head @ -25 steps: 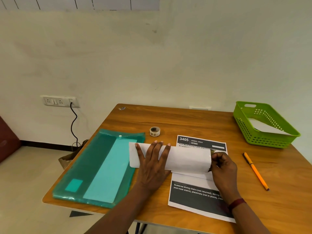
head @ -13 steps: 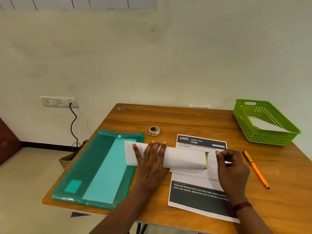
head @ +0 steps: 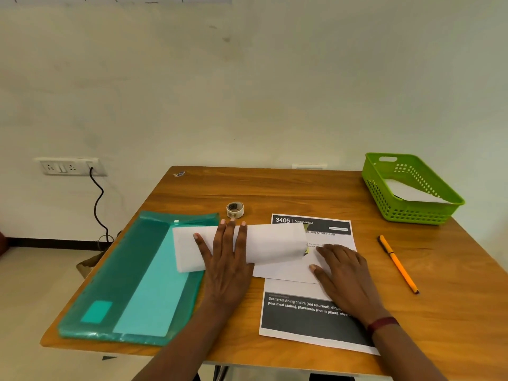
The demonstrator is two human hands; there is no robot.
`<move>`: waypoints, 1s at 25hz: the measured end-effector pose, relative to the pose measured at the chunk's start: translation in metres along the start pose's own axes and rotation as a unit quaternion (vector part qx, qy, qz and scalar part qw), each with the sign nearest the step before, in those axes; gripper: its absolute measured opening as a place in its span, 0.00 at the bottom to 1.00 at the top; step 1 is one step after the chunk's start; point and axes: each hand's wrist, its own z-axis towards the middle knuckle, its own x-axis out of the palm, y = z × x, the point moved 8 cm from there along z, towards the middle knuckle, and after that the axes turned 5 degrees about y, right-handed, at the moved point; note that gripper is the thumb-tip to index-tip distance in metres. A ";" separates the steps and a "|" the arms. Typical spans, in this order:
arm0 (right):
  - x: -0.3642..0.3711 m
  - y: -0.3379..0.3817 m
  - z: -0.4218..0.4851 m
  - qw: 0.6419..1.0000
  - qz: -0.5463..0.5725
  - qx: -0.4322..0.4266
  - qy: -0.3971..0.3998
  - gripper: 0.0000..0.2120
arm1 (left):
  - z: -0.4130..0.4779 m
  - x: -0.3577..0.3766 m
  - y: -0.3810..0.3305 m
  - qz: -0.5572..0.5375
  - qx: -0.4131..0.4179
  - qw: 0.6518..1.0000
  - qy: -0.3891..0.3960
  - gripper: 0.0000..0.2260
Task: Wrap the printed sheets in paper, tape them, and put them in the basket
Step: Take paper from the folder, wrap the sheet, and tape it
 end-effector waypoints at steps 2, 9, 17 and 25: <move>0.008 -0.004 0.001 0.999 -0.008 0.013 0.039 0.27 | 0.001 0.002 0.000 0.000 -0.005 1.000 0.008 0.39; 0.002 -0.002 0.001 0.999 -0.017 0.008 0.029 0.27 | 0.001 0.009 0.003 -0.013 -0.028 0.999 0.040 0.39; 0.004 -0.004 0.002 0.998 -0.023 0.022 0.055 0.25 | 0.000 0.009 0.005 -0.031 -0.039 0.998 0.041 0.38; -0.011 -0.007 -0.001 0.997 0.022 0.047 -0.054 0.07 | -0.001 0.007 0.006 -0.032 -0.045 0.998 0.043 0.38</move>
